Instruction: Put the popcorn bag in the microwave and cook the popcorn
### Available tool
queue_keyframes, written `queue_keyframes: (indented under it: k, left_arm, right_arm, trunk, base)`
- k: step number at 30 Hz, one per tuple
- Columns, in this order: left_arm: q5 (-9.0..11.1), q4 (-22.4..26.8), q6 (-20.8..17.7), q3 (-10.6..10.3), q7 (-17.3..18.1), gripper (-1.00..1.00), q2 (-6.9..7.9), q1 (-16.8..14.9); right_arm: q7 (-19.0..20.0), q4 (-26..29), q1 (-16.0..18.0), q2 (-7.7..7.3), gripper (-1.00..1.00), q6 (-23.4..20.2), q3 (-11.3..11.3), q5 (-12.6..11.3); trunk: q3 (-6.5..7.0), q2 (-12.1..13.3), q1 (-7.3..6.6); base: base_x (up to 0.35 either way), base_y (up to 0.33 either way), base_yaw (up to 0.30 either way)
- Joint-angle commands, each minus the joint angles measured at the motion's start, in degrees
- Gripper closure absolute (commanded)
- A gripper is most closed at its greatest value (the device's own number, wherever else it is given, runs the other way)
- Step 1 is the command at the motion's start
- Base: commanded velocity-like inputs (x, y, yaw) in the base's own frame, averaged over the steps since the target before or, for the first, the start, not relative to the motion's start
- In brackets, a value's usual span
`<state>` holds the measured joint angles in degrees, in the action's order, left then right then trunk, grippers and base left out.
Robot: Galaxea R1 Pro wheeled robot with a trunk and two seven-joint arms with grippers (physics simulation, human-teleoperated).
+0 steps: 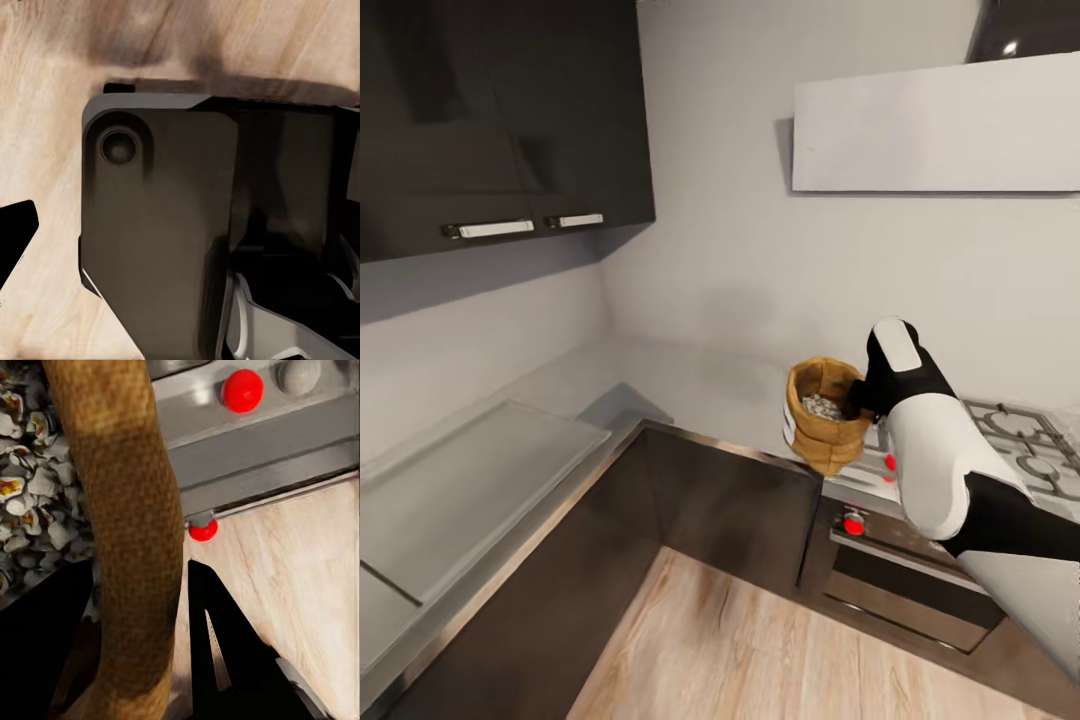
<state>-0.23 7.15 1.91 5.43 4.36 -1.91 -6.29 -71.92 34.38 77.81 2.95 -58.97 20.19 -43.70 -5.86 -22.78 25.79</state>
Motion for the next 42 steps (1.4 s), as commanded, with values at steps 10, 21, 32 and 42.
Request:
queue_keyframes:
  k: [10, 21, 32, 42]
  left_arm:
    - [-0.4, 0.0, 1.3, 0.5, 0.1, -1.0, -0.03, 0.0]
    - [-0.5, 0.0, 1.4, 0.4, 0.1, -1.0, -0.31, 0.0]
    - [-0.4, 0.0, 1.3, 0.5, 0.0, -1.0, -1.05, -0.1]
    - [-0.6, 0.0, 1.4, 0.4, 0.1, -1.0, -1.14, 0.0]
  right_arm:
    - [-0.5, 0.1, -0.4, 0.38, 1.0, -0.8, -0.7, -0.4]
    - [-0.5, 0.1, -0.4, 0.46, 1.0, -0.8, -0.8, -0.4]
    - [-0.5, 0.1, -0.5, 0.47, 1.0, -0.8, -0.8, -0.4]
    - [-0.5, 0.1, -0.6, 0.48, 1.0, -1.0, -0.8, -0.4]
  trunk:
    - [-0.12, -0.1, 0.0]
    - [-0.12, -0.1, 0.0]
    - [-0.12, -0.1, 0.0]
    - [-0.12, -0.1, 0.0]
  base:
    - [-0.344, -0.077, -0.139]
    - [-0.3, -0.181, -0.005]
    - [-0.262, -0.218, -0.271]
    - [-0.254, -0.225, -0.298]
